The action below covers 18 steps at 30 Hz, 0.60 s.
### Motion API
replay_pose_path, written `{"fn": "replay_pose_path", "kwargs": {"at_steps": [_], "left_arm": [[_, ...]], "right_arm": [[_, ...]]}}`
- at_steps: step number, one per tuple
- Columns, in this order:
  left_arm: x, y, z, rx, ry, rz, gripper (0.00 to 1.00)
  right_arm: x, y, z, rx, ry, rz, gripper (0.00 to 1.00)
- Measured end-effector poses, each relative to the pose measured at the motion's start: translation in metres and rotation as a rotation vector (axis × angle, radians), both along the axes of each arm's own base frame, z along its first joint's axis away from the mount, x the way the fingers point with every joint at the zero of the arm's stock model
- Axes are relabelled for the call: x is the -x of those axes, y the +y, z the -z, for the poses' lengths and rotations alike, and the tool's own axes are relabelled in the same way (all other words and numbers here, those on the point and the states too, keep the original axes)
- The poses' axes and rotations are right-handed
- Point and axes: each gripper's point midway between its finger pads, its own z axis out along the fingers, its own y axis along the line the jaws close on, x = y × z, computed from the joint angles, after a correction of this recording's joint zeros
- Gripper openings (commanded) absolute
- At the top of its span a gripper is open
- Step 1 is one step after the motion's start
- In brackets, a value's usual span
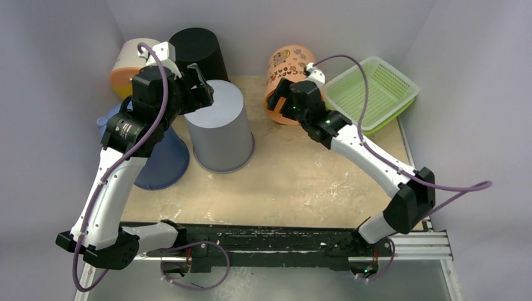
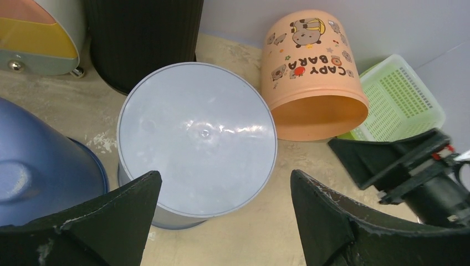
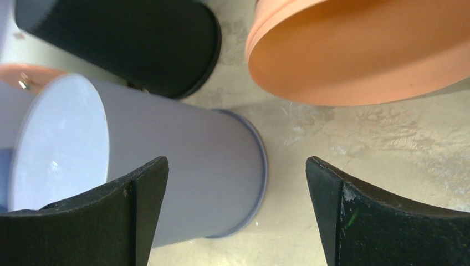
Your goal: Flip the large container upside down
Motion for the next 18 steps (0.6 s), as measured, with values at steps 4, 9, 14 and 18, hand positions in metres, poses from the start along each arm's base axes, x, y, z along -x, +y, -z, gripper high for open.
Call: {"fn": "replay_pose_path", "kwargs": {"at_steps": [4, 9, 14, 18], "left_arm": [[-0.001, -0.001, 0.003, -0.002, 0.006, 0.003, 0.84], [-0.001, -0.002, 0.006, -0.001, 0.012, 0.010, 0.84], [-0.001, -0.002, 0.006, -0.001, 0.011, 0.010, 0.84], [-0.001, -0.002, 0.006, -0.001, 0.012, 0.010, 0.84]], "right_arm": [[-0.010, -0.035, -0.022, -0.114, -0.048, 0.104, 0.87], [-0.036, -0.067, -0.029, -0.268, -0.098, 0.227, 0.84], [-0.058, -0.048, -0.019, -0.394, -0.092, 0.215, 0.83], [-0.069, -0.033, -0.009, -0.476, -0.086, 0.193, 0.82]]}}
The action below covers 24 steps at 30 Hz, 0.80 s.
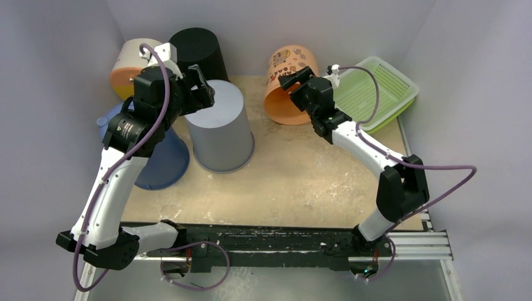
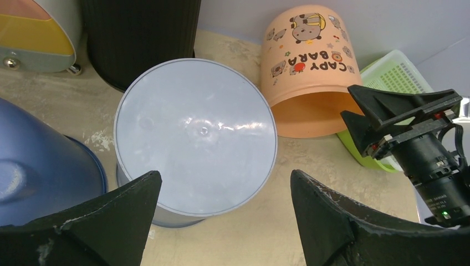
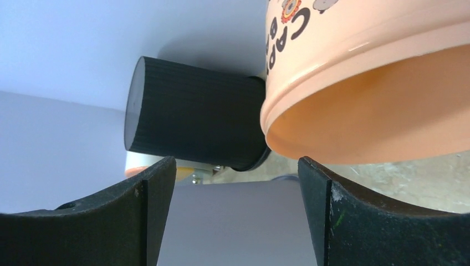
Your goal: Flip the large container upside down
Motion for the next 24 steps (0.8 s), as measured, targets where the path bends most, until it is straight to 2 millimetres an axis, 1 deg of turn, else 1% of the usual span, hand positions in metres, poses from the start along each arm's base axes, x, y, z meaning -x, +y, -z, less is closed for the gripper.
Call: {"fn": "replay_pose_path", "kwargs": {"at_steps": [3, 6, 8, 11, 14, 16, 19, 20, 22, 24], "left_arm": [[0.000, 0.000, 0.000, 0.000, 0.000, 0.000, 0.83], [0.000, 0.000, 0.000, -0.001, 0.000, 0.000, 0.84], [0.000, 0.000, 0.000, -0.002, 0.001, -0.001, 0.84], [0.000, 0.000, 0.003, -0.006, 0.007, -0.001, 0.84], [-0.001, 0.000, 0.007, -0.011, 0.017, -0.001, 0.84], [-0.001, 0.001, 0.010, -0.015, 0.022, -0.002, 0.84], [-0.001, 0.001, 0.012, -0.022, 0.029, -0.002, 0.84], [-0.001, 0.001, 0.013, -0.025, 0.029, -0.002, 0.84], [-0.001, 0.002, 0.013, -0.028, 0.028, -0.002, 0.84], [-0.001, 0.002, 0.013, -0.031, 0.027, -0.001, 0.83]], "right_arm": [[-0.010, 0.004, 0.003, -0.043, -0.011, -0.005, 0.79], [-0.021, 0.003, 0.009, -0.061, -0.013, 0.006, 0.74], [-0.030, 0.002, 0.013, -0.069, -0.021, 0.015, 0.73], [-0.045, 0.004, 0.022, -0.080, -0.023, 0.020, 0.66], [-0.058, 0.009, 0.033, -0.096, -0.021, 0.014, 0.53], [-0.064, 0.011, 0.044, -0.103, -0.013, 0.013, 0.41], [-0.068, 0.015, 0.053, -0.114, -0.008, 0.001, 0.23], [-0.068, 0.016, 0.049, -0.125, -0.021, -0.005, 0.17], [-0.069, 0.017, 0.040, -0.134, -0.051, -0.009, 0.10], [-0.067, 0.016, 0.034, -0.144, -0.076, -0.009, 0.00]]}}
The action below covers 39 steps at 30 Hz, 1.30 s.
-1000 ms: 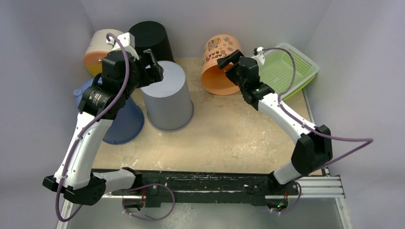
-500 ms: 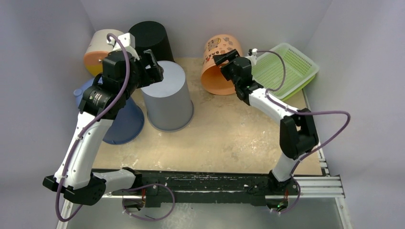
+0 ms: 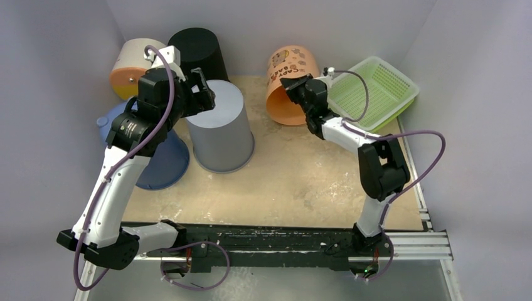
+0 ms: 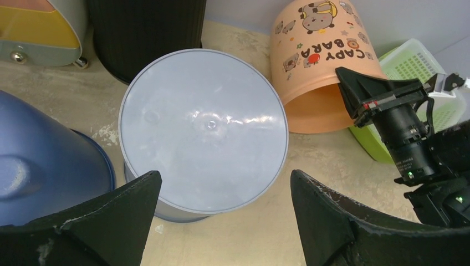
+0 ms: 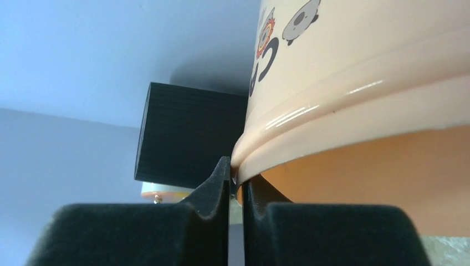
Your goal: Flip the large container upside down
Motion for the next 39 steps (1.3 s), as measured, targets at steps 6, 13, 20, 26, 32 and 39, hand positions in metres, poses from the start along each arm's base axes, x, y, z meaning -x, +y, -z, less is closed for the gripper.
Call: {"fn": "replay_pose_path", "kwargs": {"at_steps": [6, 13, 20, 26, 32, 39], "left_arm": [[0.000, 0.000, 0.002, -0.004, 0.005, 0.001, 0.83], [0.000, 0.000, 0.003, -0.005, 0.006, 0.001, 0.84], [0.002, -0.002, 0.003, 0.001, 0.006, 0.013, 0.83], [0.003, -0.006, 0.003, 0.009, 0.010, 0.033, 0.83], [0.003, -0.007, 0.004, 0.008, 0.013, 0.039, 0.83], [0.003, -0.007, 0.013, -0.003, 0.035, 0.037, 0.83]], "right_arm": [[0.036, -0.012, -0.005, -0.010, -0.051, -0.018, 0.00], [0.098, -0.041, -0.038, -0.028, -0.160, -0.027, 0.00], [0.148, -0.060, -0.048, -0.093, -0.294, -0.045, 0.00], [0.153, -0.052, -0.073, -0.136, -0.437, -0.102, 0.00], [0.125, -0.028, -0.042, -0.205, -0.476, -0.178, 0.00], [0.082, 0.007, 0.011, -0.210, -0.403, -0.296, 0.00]]}}
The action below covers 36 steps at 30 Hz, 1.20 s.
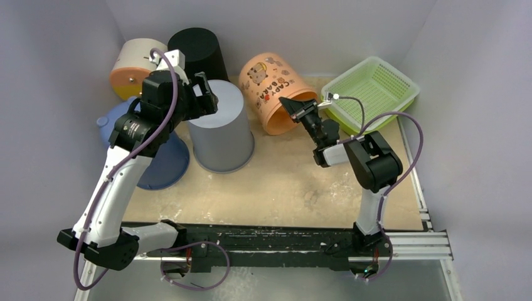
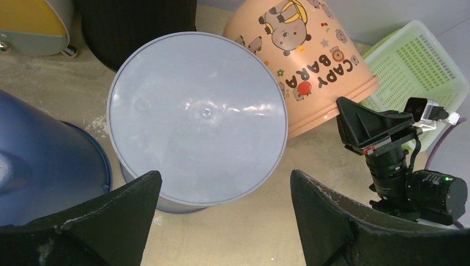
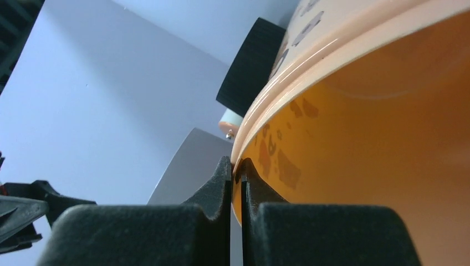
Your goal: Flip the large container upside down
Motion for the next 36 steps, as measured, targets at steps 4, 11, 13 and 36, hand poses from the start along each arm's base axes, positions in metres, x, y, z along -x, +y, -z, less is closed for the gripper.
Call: {"fn": "replay_pose_path", "kwargs": {"at_steps": [4, 11, 13, 36], "left_arm": [[0.001, 0.001, 0.000, -0.001, 0.000, -0.002, 0.83], [0.005, 0.003, -0.002, 0.001, -0.010, -0.006, 0.83], [0.006, 0.004, 0.000, -0.001, -0.006, -0.006, 0.83], [0.001, -0.008, 0.033, -0.030, 0.070, 0.025, 0.83]], "right_arm": [[0.012, 0.000, 0.006, 0.006, -0.002, -0.030, 0.00], [0.072, -0.026, 0.034, 0.049, 0.074, -0.033, 0.00], [0.086, -0.039, 0.044, 0.064, 0.103, -0.015, 0.00], [0.155, -0.109, 0.161, 0.116, 0.495, 0.128, 0.21]]}}
